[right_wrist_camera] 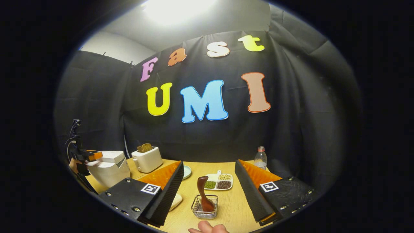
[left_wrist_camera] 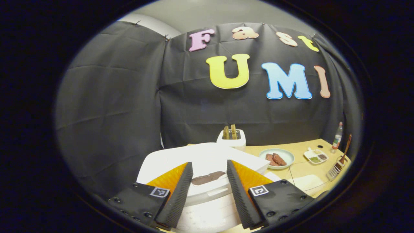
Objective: Close the left gripper, press the button to open the rice cooker; take a wooden spoon from the chopstick holder with the right hand, scoop a spoonful of rice and pour it into the rice cooker, then put the wooden spoon back into the chopstick holder.
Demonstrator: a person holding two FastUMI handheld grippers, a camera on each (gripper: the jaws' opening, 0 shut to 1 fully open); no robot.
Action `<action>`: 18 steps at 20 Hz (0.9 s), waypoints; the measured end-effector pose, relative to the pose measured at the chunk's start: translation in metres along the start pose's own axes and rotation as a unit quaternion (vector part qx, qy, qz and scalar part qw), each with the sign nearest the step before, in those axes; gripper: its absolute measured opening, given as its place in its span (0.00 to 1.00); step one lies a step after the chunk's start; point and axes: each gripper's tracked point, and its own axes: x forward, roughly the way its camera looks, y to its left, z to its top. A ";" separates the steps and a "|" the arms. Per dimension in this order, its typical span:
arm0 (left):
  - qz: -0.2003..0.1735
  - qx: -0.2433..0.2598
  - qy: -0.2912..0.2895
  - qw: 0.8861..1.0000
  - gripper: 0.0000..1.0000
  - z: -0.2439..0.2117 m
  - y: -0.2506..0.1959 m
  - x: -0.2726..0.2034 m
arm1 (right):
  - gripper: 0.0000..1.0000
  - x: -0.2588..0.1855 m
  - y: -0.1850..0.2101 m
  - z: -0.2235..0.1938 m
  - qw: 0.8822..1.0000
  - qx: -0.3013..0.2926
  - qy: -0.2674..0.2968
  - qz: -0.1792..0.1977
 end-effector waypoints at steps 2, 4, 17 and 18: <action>0.000 -0.014 -0.009 1.000 0.75 -0.003 0.001 0.000 | 0.96 -0.001 0.000 -0.004 1.000 0.006 0.004 0.000; 0.001 -0.016 -0.005 1.000 0.80 -0.013 -0.001 -0.001 | 0.96 -0.001 0.000 -0.010 1.000 0.010 0.011 0.000; 0.001 -0.031 -0.033 0.999 0.57 -0.026 0.007 -0.002 | 0.96 -0.007 0.007 -0.017 1.000 0.018 0.022 0.012; 0.001 -0.036 -0.031 0.999 0.59 -0.025 0.007 -0.002 | 0.96 -0.007 0.007 -0.019 0.999 0.018 0.024 0.012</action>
